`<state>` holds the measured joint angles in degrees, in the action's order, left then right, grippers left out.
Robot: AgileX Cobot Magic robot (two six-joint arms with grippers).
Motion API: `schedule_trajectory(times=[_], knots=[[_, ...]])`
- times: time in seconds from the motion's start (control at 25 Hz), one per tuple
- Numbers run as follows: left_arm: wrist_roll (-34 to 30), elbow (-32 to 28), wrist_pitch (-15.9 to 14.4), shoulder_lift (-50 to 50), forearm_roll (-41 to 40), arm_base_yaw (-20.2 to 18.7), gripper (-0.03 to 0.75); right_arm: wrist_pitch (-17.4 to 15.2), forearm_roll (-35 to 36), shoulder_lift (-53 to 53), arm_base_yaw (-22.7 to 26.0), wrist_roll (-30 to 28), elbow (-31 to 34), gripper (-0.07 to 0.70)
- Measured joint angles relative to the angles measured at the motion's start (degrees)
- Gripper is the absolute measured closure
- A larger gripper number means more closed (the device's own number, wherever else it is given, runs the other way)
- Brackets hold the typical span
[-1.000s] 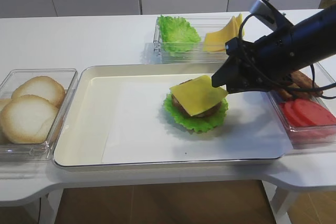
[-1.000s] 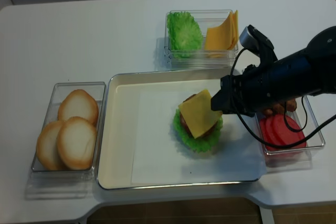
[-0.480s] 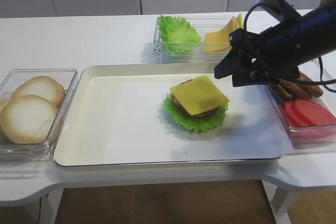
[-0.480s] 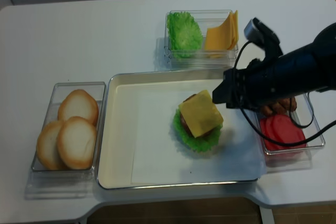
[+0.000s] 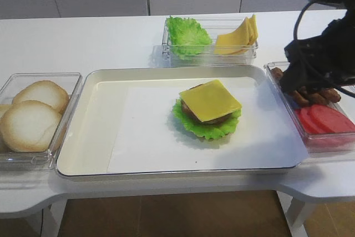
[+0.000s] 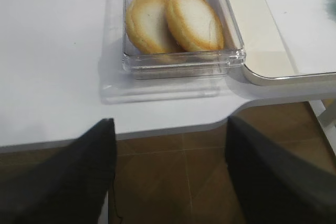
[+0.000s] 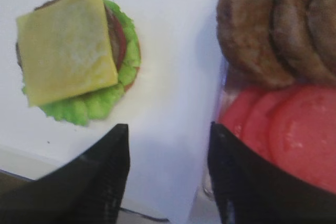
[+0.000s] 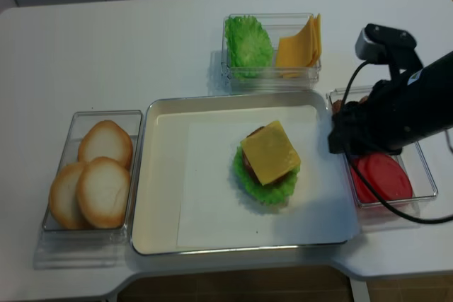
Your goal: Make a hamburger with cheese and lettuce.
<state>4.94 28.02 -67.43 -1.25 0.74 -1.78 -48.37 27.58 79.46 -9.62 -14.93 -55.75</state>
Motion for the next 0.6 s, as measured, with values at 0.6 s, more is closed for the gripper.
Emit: schedule_trajectory(times=[0.6], knots=[[0.0, 0.0, 0.0, 0.0, 0.0, 0.0, 0.239, -11.4, -17.6, -13.8, 0.0, 9.2, 0.0, 0.260]])
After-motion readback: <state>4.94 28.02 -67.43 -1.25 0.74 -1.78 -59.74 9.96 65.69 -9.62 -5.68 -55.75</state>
